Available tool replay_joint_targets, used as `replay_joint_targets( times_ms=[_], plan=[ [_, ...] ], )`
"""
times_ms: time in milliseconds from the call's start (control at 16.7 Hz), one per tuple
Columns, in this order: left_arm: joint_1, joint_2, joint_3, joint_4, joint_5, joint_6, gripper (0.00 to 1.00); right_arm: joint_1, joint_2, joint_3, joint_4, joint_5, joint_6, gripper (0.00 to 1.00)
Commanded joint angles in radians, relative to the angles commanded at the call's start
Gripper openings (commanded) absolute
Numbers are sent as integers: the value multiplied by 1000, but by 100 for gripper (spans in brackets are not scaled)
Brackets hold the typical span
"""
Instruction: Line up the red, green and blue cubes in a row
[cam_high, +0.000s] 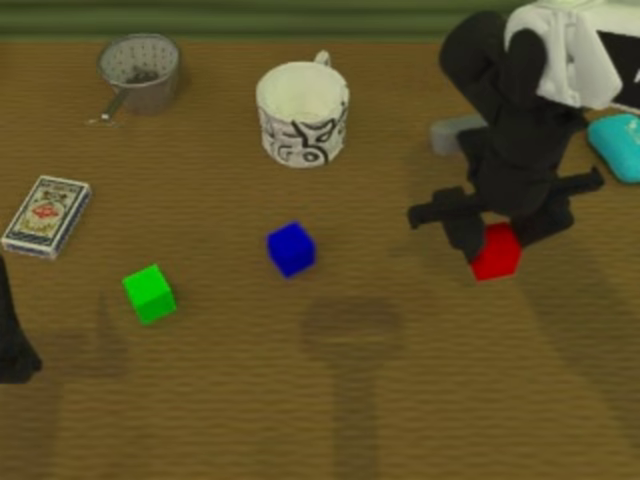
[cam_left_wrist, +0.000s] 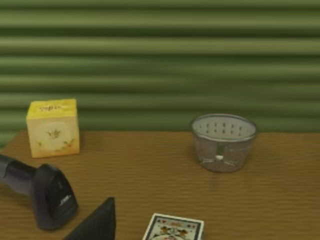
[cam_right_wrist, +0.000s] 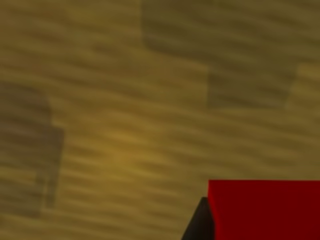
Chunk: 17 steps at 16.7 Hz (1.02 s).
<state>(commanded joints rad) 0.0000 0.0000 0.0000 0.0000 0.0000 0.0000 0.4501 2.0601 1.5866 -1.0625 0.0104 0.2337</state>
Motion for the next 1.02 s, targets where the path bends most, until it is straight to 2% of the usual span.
replay_joint_targets(
  times_ms=[300,780,1020],
  plan=[
    [0,0,0,0,0,0,100,69,80,115,-66,5,97,0],
    [0,0,0,0,0,0,100,331,371,687,-322,21,497,0],
    [0,0,0,0,0,0,100,423,454,853,-401,28,639,0]
  ],
)
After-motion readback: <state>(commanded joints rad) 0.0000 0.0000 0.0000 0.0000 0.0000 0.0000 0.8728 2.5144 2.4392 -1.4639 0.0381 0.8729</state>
